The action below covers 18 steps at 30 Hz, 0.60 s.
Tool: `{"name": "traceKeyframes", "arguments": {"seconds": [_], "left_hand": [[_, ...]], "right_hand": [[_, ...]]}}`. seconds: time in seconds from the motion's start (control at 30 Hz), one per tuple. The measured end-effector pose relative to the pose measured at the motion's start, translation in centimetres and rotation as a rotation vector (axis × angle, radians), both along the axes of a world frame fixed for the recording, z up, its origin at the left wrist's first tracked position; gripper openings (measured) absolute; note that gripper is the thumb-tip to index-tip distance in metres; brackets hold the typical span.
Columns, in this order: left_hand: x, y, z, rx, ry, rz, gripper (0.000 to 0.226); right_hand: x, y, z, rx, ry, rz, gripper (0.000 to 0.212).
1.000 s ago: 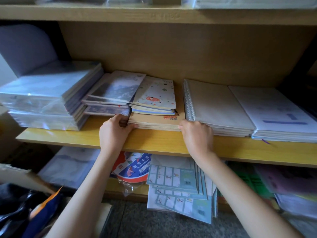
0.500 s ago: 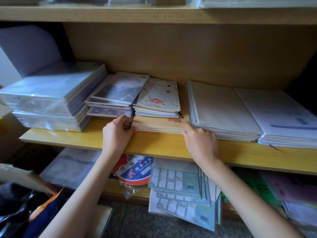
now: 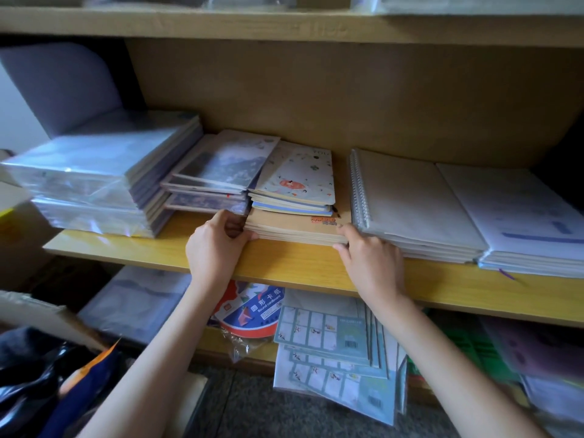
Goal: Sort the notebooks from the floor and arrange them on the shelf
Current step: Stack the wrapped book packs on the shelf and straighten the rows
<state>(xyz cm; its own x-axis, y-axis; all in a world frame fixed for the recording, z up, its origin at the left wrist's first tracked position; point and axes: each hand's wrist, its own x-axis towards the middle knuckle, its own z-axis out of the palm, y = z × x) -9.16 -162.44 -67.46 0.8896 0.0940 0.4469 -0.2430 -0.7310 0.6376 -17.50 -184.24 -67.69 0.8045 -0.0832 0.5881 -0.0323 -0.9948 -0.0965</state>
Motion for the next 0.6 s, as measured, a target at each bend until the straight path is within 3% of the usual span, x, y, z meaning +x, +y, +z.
{"name": "traceKeyframes", "arguments": {"seconds": [0.2,0.3,0.4,0.5,0.6], "left_hand": [[-0.4,0.0,0.1,0.092,-0.023,-0.039,0.038],[-0.5,-0.2,0.3,0.118,-0.021,-0.026,0.039],[-0.5,-0.1,0.3,0.124,-0.004,-0.036,0.042],[-0.6,-0.1,0.4,0.143,0.009,-0.056,0.043],[-0.7,-0.1,0.6,0.147,0.034,-0.044,0.04]], "right_hand": [[-1.1,0.0,0.4,-0.005,-0.069,0.042,0.015],[-3.4,0.8,-0.4,0.099,-0.081,0.021,0.004],[-5.0,1.6,-0.7,0.294,0.182,-0.13,0.036],[-4.1,1.7,-0.4,0.835,0.349,0.037,0.05],[-3.4,2.5,0.2,1.038,0.399,0.062,0.062]]}}
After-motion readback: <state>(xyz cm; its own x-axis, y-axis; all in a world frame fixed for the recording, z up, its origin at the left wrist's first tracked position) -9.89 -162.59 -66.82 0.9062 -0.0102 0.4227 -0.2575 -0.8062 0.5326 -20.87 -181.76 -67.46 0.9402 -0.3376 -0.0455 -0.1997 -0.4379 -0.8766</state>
